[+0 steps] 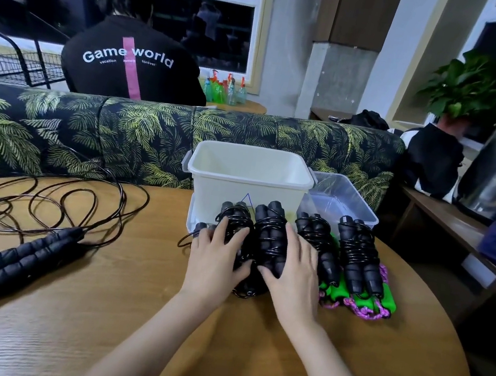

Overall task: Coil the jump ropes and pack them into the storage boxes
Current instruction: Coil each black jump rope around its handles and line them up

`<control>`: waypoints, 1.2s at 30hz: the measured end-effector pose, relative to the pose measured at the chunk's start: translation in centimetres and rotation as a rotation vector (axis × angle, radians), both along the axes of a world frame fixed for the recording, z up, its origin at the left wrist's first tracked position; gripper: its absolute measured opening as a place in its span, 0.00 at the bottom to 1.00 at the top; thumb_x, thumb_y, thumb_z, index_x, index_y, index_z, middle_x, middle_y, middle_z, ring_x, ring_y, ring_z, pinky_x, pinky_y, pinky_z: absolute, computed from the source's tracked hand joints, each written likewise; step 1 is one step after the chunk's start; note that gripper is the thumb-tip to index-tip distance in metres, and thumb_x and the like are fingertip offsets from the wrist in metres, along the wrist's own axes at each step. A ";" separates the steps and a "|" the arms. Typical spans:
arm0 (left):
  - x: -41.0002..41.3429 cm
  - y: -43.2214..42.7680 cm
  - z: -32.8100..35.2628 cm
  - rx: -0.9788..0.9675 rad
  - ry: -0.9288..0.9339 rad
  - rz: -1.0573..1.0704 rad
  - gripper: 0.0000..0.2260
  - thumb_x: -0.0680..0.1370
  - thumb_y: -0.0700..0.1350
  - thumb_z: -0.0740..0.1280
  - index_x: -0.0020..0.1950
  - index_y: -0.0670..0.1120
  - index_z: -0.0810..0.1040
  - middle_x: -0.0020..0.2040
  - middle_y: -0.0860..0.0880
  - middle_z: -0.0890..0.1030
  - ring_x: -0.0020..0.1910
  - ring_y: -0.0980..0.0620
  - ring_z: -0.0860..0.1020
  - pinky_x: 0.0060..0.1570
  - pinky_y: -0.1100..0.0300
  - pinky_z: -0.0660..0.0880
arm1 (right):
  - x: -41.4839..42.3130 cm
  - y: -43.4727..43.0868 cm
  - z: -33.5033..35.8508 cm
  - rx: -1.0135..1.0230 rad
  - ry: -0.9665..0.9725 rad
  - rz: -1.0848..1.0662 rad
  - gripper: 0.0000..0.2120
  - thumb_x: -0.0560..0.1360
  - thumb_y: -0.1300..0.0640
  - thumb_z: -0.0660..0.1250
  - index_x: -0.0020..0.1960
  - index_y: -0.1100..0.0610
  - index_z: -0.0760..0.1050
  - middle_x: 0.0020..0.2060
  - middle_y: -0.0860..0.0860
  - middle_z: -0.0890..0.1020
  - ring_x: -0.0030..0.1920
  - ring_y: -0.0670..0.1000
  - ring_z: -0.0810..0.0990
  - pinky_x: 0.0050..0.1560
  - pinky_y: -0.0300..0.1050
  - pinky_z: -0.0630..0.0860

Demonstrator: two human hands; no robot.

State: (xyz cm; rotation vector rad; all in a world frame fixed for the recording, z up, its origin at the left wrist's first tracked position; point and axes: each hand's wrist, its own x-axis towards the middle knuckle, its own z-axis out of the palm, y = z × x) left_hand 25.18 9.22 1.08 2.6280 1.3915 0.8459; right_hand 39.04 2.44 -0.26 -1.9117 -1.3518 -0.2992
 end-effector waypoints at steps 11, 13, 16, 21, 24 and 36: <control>-1.5 -0.4 1.9 -0.233 -0.404 0.017 0.16 0.79 0.43 0.66 0.67 0.49 0.75 0.52 0.49 0.82 0.47 0.49 0.80 0.45 0.58 0.73 | -1.1 -1.3 0.1 0.046 0.056 0.018 0.33 0.72 0.58 0.74 0.73 0.49 0.67 0.68 0.45 0.75 0.49 0.56 0.83 0.35 0.44 0.73; -1.7 0.1 2.2 -0.369 -0.665 0.081 0.12 0.79 0.42 0.66 0.62 0.49 0.78 0.46 0.49 0.83 0.41 0.49 0.81 0.46 0.56 0.77 | -0.8 -1.1 0.9 0.161 0.091 -0.044 0.29 0.68 0.61 0.76 0.67 0.51 0.73 0.63 0.46 0.80 0.52 0.55 0.83 0.37 0.41 0.71; -2.6 1.1 2.7 -0.694 -1.144 0.163 0.08 0.80 0.40 0.65 0.58 0.46 0.77 0.49 0.44 0.82 0.40 0.43 0.84 0.40 0.51 0.83 | 0.5 -0.6 2.1 0.238 -0.056 -0.070 0.28 0.66 0.65 0.77 0.63 0.54 0.75 0.65 0.46 0.79 0.58 0.53 0.80 0.50 0.48 0.76; -2.7 0.1 3.0 -1.047 -1.573 0.056 0.10 0.81 0.36 0.62 0.62 0.35 0.71 0.52 0.33 0.80 0.47 0.35 0.83 0.41 0.53 0.83 | 1.2 0.5 1.4 0.010 -0.368 -0.009 0.29 0.65 0.63 0.76 0.65 0.51 0.76 0.66 0.51 0.76 0.63 0.55 0.74 0.61 0.52 0.67; -1.8 -0.7 1.7 -1.094 -1.483 -0.036 0.10 0.81 0.36 0.61 0.62 0.34 0.70 0.56 0.31 0.79 0.52 0.37 0.82 0.46 0.53 0.82 | 0.5 0.0 0.6 -0.178 -0.282 0.124 0.31 0.73 0.51 0.68 0.75 0.49 0.67 0.74 0.50 0.68 0.71 0.55 0.67 0.72 0.55 0.63; -1.6 -0.8 0.7 -0.355 0.010 -0.100 0.39 0.75 0.42 0.73 0.78 0.60 0.56 0.79 0.40 0.43 0.74 0.35 0.55 0.72 0.46 0.58 | 0.0 -0.7 0.7 -0.291 0.185 0.327 0.38 0.76 0.57 0.67 0.79 0.41 0.53 0.80 0.52 0.44 0.79 0.52 0.50 0.72 0.41 0.55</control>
